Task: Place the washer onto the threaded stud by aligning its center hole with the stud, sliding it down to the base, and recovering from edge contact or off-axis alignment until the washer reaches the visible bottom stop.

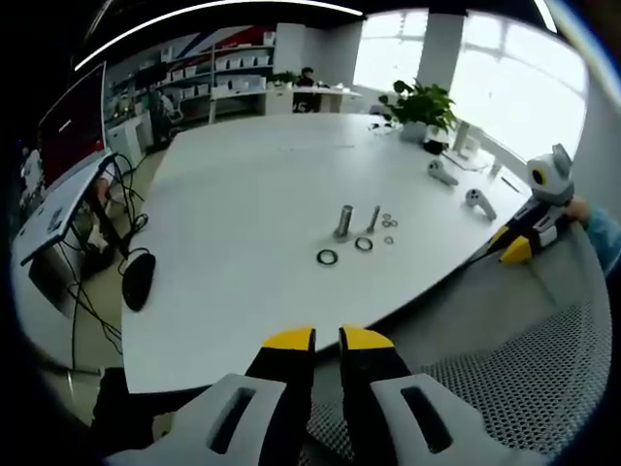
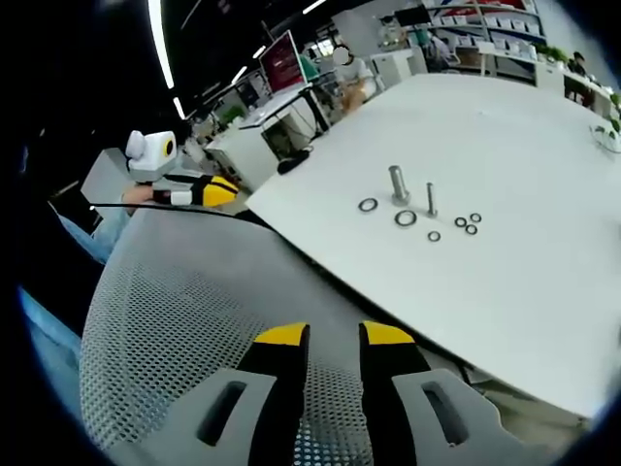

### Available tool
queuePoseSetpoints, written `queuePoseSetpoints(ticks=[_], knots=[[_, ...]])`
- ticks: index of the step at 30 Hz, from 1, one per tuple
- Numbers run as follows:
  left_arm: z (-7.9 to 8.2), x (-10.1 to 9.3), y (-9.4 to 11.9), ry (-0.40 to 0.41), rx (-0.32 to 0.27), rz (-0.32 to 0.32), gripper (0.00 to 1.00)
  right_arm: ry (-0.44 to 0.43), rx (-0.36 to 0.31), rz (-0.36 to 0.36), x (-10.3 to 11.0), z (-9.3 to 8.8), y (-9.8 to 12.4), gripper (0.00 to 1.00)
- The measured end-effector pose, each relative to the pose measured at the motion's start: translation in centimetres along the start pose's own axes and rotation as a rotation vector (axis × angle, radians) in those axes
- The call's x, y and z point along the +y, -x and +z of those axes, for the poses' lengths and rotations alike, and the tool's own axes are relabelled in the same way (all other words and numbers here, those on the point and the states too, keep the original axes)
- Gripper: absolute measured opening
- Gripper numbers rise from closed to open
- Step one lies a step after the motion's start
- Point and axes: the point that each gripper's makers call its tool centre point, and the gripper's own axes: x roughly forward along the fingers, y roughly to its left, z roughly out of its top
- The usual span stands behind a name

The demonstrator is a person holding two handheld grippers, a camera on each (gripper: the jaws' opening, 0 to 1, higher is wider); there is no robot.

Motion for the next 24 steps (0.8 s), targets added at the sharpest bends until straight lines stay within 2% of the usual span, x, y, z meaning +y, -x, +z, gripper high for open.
queuePoseSetpoints(ticks=[8,11,16,17,18,19,21,24], knots=[[0.0,0.1,0.1,0.004,-0.002,0.011,0.07,0.006,0.012,0.007,0.1,-0.2,0.0,0.23],[0.6,0.2,0.3,0.015,-0.046,0.016,0.07,0.012,0.019,0.008,0.1,-0.3,-0.1,0.23],[0.6,0.4,0.2,0.024,-0.044,0.031,0.07,0.035,0.035,0.029,0.4,-0.3,-0.1,0.23],[0.7,0.4,0.2,0.024,-0.045,0.035,0.07,0.094,0.025,0.066,1.0,0.1,0.0,0.23],[0.7,0.5,0.2,0.026,-0.043,0.038,0.07,0.172,-0.023,0.086,1.5,1.0,0.0,0.23],[0.6,0.5,0.2,0.028,-0.04,0.039,0.07,0.201,-0.021,0.114,2.1,1.0,0.1,0.23],[0.6,0.5,0.2,0.024,-0.035,0.042,0.07,0.198,0.075,0.163,2.4,-0.2,0.3,0.24],[0.6,0.6,0.2,0.032,-0.034,0.053,0.07,0.337,0.127,0.153,0.9,0.3,0.1,0.24]])
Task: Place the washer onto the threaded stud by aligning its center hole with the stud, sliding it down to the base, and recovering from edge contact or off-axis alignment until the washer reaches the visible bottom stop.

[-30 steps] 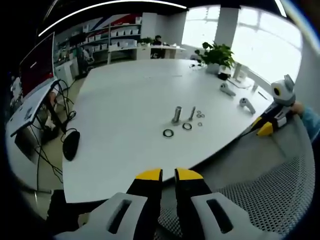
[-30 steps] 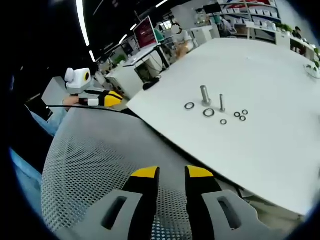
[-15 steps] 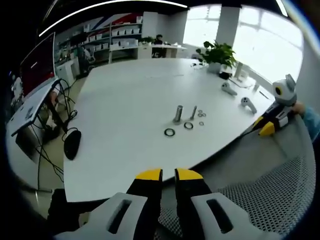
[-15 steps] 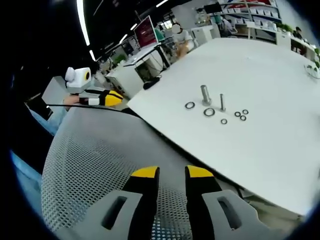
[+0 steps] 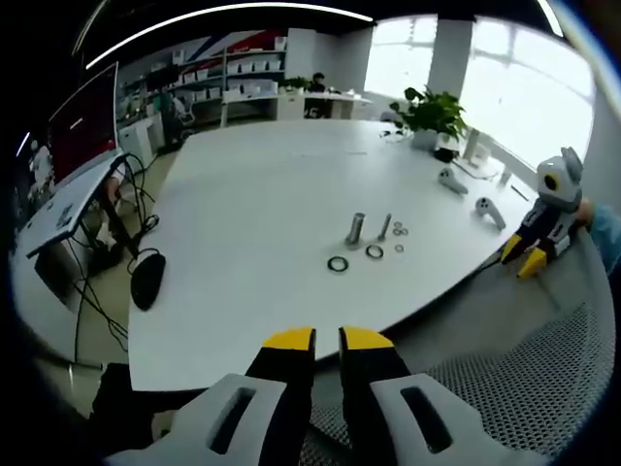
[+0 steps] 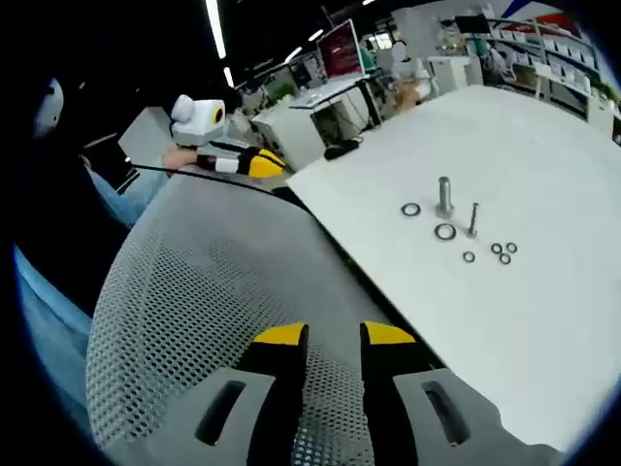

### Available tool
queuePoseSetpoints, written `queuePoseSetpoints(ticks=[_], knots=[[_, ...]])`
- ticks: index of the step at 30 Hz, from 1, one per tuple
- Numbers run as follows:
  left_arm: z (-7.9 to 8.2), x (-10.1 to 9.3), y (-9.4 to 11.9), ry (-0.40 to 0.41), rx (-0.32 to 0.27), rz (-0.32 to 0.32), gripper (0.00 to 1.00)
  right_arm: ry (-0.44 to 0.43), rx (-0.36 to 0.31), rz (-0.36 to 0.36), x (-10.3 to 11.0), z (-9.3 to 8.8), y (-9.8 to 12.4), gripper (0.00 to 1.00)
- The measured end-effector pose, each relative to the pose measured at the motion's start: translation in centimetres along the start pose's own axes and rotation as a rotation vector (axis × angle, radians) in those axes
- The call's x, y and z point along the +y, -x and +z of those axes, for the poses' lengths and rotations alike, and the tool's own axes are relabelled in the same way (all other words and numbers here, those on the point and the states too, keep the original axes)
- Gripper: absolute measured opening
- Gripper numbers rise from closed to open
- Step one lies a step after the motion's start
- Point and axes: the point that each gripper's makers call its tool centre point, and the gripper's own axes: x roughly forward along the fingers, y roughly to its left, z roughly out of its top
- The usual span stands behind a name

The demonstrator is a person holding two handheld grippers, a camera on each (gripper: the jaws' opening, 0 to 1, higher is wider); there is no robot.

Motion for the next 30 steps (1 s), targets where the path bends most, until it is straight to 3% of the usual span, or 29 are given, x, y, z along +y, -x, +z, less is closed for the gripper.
queuePoseSetpoints(ticks=[6,9,18,24,30], knots=[[0.2,0.4,0.1,0.019,-0.015,0.027,0.07,0.139,0.142,-0.012,-3.5,0.0,-0.7,0.26],[-0.2,0.2,-0.1,0.007,0.017,0.018,0.07,0.209,0.169,-0.054,-5.7,0.3,-1.8,0.26],[-0.4,0.6,-0.1,0.004,0.034,0.035,0.07,0.259,0.284,-0.006,-8.8,-1.0,-5.3,0.26],[-0.1,0.9,-0.1,0.014,0.012,0.047,0.07,0.289,0.316,-0.037,-11.2,-1.0,-6.9,0.26],[-0.2,1.1,0.0,0.017,0.014,0.054,0.07,0.293,0.308,-0.082,-12.9,-0.3,-7.7,0.26]])
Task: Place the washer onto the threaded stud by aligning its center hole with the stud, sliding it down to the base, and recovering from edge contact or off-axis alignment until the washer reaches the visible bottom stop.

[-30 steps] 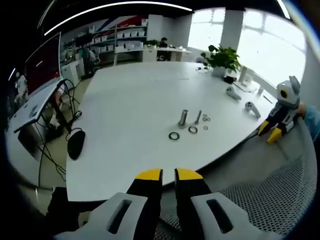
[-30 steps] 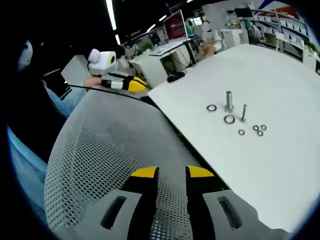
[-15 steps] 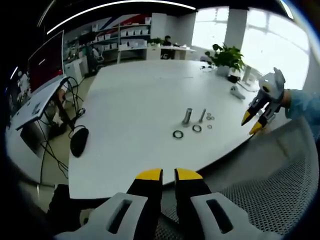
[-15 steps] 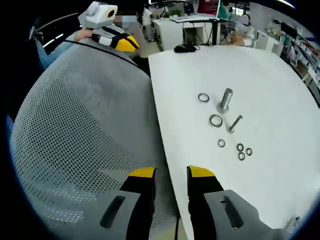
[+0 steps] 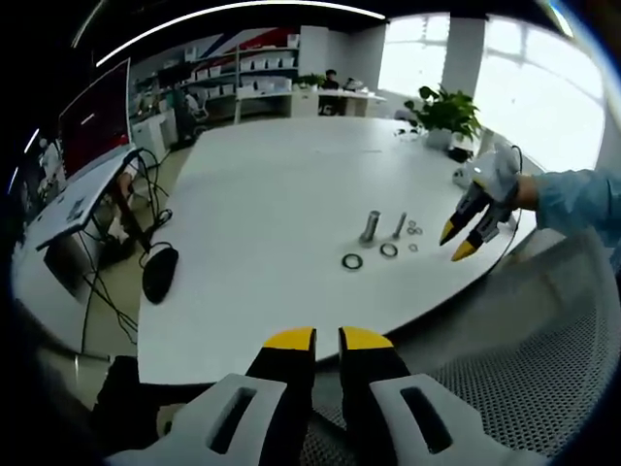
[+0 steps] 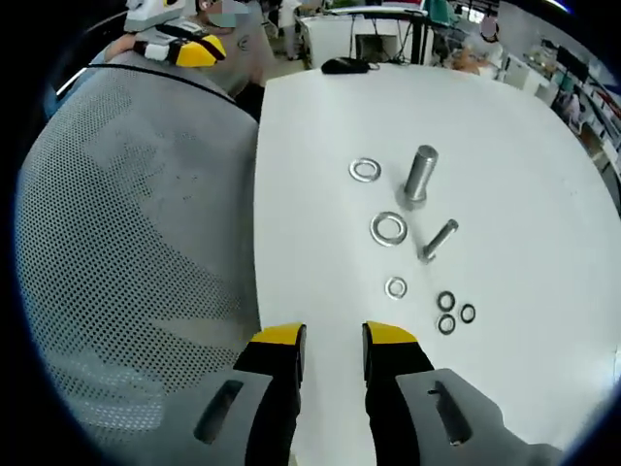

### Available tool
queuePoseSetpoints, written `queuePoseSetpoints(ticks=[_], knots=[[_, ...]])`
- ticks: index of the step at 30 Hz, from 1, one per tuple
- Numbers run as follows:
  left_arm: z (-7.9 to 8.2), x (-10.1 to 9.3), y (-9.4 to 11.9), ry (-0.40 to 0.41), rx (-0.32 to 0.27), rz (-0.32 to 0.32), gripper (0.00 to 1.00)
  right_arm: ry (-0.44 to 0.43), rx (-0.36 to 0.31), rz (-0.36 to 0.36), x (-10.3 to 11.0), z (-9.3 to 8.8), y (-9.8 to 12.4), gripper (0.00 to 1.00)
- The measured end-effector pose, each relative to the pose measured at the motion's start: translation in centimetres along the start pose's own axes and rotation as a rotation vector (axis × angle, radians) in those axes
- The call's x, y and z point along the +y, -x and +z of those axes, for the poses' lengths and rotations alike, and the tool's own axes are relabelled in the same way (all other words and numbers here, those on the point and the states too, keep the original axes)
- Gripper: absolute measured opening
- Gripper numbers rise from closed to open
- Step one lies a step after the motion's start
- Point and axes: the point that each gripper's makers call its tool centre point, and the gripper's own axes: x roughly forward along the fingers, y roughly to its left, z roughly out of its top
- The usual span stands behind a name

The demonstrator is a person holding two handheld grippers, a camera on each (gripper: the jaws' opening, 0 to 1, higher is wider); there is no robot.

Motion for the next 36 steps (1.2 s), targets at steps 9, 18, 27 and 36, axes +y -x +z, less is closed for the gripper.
queuePoseSetpoints(ticks=[9,18,27,36], knots=[[0.2,0.0,0.1,-0.001,-0.017,-0.005,0.07,0.021,-0.001,-0.062,-2.5,0.6,-1.3,0.26],[0.4,0.0,0.1,0.004,-0.03,-0.006,0.07,0.003,-0.027,-0.086,-4.1,1.1,-1.7,0.25],[0.3,0.1,0.1,0.007,-0.03,-0.006,0.06,-0.015,-0.035,-0.075,-4.6,1.3,-2.7,0.24],[0.3,0.1,0.1,0.008,-0.025,-0.006,0.06,0.004,-0.014,-0.068,-4.6,1.2,-3.4,0.21]])
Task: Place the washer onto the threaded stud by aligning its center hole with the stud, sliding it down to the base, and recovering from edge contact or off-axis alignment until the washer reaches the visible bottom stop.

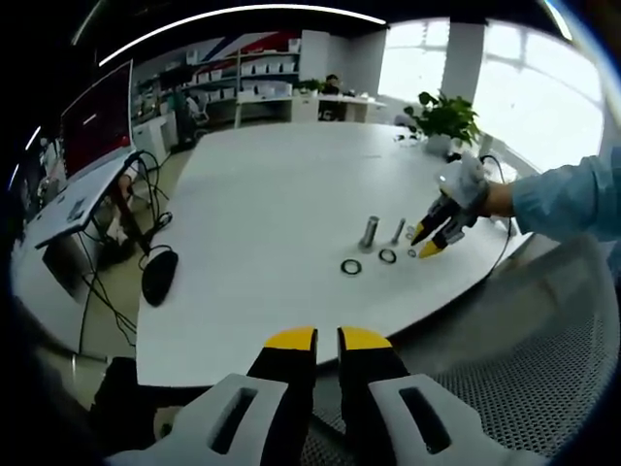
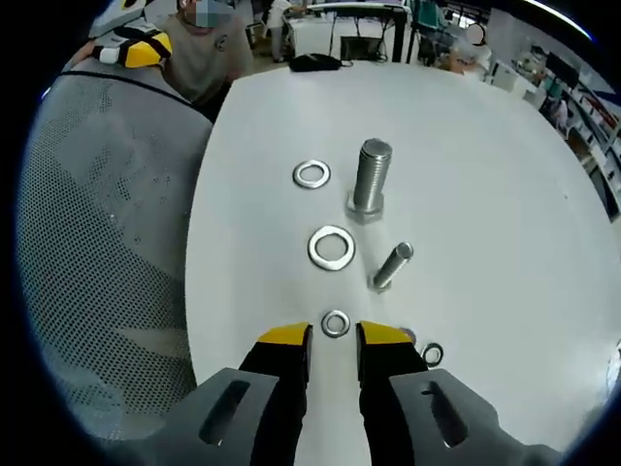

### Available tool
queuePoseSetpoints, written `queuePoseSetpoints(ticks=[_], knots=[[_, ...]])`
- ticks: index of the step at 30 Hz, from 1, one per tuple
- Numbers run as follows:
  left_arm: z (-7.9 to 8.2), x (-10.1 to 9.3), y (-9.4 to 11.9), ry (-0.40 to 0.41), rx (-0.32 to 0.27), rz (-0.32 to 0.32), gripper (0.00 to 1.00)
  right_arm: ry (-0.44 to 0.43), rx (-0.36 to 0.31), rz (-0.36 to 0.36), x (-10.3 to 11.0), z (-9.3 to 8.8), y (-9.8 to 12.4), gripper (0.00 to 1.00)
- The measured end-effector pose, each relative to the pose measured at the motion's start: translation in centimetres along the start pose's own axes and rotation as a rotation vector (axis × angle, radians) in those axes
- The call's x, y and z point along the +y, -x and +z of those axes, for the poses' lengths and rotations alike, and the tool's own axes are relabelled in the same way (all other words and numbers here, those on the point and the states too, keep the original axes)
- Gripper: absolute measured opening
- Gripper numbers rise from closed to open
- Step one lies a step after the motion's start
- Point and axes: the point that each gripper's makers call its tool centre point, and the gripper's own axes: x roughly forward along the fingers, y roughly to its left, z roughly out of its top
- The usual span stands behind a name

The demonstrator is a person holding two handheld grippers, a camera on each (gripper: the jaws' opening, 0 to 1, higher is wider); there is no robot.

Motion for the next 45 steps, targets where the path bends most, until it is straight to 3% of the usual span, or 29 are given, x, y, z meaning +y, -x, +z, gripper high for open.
queuePoseSetpoints(ticks=[45], knots=[[0.28,0.07,-0.03,0.008,-0.017,0.001,0.05,0.037,0.042,-0.001,-0.01,0.0,-0.56,0.16]])
